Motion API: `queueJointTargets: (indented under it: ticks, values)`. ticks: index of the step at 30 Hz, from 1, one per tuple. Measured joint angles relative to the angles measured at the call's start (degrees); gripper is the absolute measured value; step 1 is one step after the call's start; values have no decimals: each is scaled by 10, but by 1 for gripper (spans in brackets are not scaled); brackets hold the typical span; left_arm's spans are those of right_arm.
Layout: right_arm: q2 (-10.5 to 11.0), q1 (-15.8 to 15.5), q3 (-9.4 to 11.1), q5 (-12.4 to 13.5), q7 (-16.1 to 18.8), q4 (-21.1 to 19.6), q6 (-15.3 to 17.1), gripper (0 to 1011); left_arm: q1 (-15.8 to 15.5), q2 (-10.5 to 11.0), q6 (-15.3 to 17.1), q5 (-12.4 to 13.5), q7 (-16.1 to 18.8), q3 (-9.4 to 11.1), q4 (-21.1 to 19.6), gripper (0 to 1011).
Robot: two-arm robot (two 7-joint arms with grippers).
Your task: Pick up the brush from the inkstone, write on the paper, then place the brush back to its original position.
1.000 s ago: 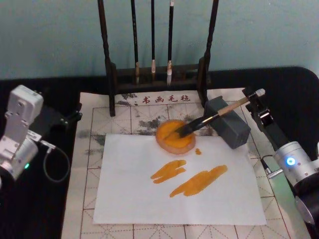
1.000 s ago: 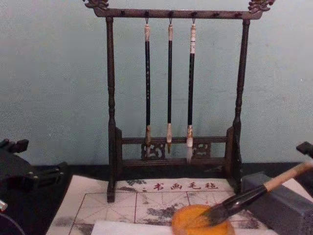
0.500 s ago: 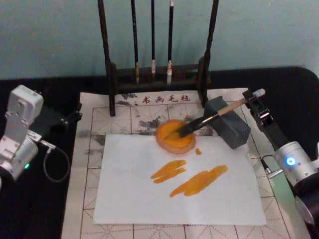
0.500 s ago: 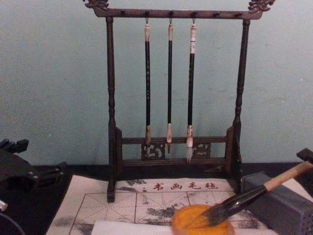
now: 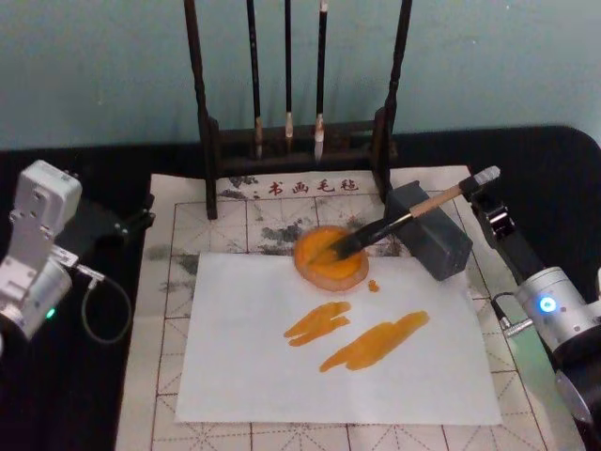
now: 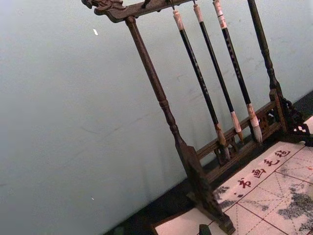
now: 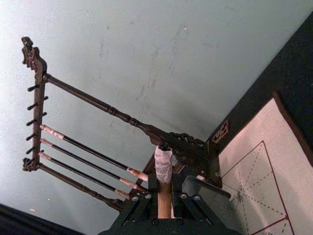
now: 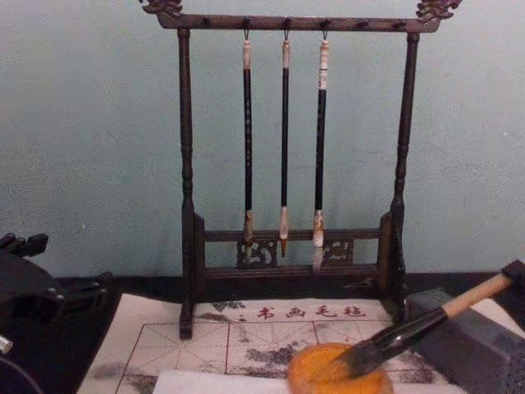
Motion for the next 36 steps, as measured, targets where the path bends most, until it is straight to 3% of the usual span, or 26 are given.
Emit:
queueJointTargets:
  ticks: [23,30,36]
  values:
    - [0,0,0,0,0,0,0,177,0,0,0,0,0,0,0,1001]
    - [3,-2,5,43,13,-1,23,177,0,0,0,0,0,0,0,1001]
    - [9,-8,8,64,22,-15,29,177,0,0,0,0,0,0,0,1001]
